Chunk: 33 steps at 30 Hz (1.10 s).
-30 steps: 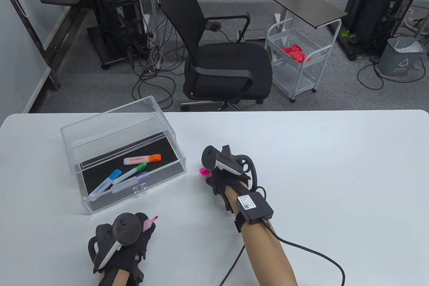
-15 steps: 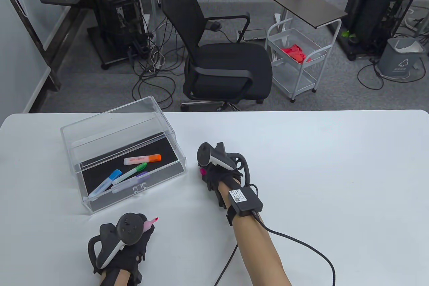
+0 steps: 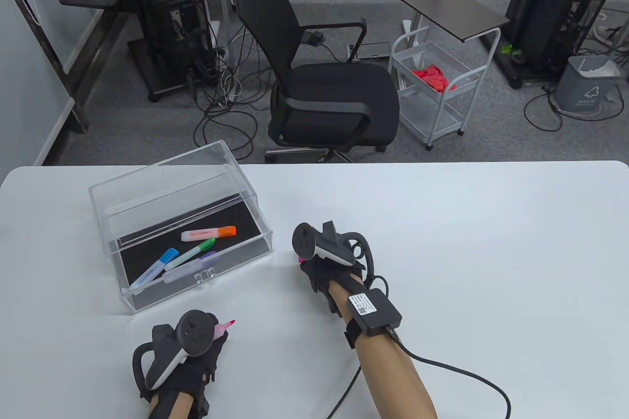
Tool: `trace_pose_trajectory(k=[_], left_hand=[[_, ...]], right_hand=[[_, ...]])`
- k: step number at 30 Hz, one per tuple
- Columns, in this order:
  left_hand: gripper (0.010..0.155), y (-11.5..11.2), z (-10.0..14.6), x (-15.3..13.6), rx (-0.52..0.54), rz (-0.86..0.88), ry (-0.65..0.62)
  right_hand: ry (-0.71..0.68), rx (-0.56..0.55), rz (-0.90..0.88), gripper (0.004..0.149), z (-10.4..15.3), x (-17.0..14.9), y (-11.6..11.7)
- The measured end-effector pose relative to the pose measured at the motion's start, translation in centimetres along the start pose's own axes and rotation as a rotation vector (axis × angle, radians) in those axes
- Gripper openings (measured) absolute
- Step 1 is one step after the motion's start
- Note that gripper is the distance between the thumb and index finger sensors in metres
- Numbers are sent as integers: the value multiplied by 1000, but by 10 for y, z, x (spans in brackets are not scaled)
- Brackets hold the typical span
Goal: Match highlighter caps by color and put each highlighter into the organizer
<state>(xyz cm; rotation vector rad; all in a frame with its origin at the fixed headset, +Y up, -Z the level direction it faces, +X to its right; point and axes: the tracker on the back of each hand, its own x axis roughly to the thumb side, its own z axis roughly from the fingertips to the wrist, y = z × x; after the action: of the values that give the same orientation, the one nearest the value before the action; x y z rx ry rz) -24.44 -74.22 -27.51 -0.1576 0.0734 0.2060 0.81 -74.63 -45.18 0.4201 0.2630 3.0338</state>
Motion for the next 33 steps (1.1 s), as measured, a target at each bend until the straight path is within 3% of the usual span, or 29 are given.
trace_pose_trajectory(k=[13, 22, 33], left_hand=[[52, -6, 1, 17, 6, -81, -9], [52, -7, 3, 25, 11, -92, -52], [49, -9, 8, 42, 53, -152, -143]], right_hand=[[-48, -95, -134, 54, 85, 0, -11], [-67, -178, -129, 54, 141, 15, -18], [-97, -188, -236, 55, 176, 30, -9]])
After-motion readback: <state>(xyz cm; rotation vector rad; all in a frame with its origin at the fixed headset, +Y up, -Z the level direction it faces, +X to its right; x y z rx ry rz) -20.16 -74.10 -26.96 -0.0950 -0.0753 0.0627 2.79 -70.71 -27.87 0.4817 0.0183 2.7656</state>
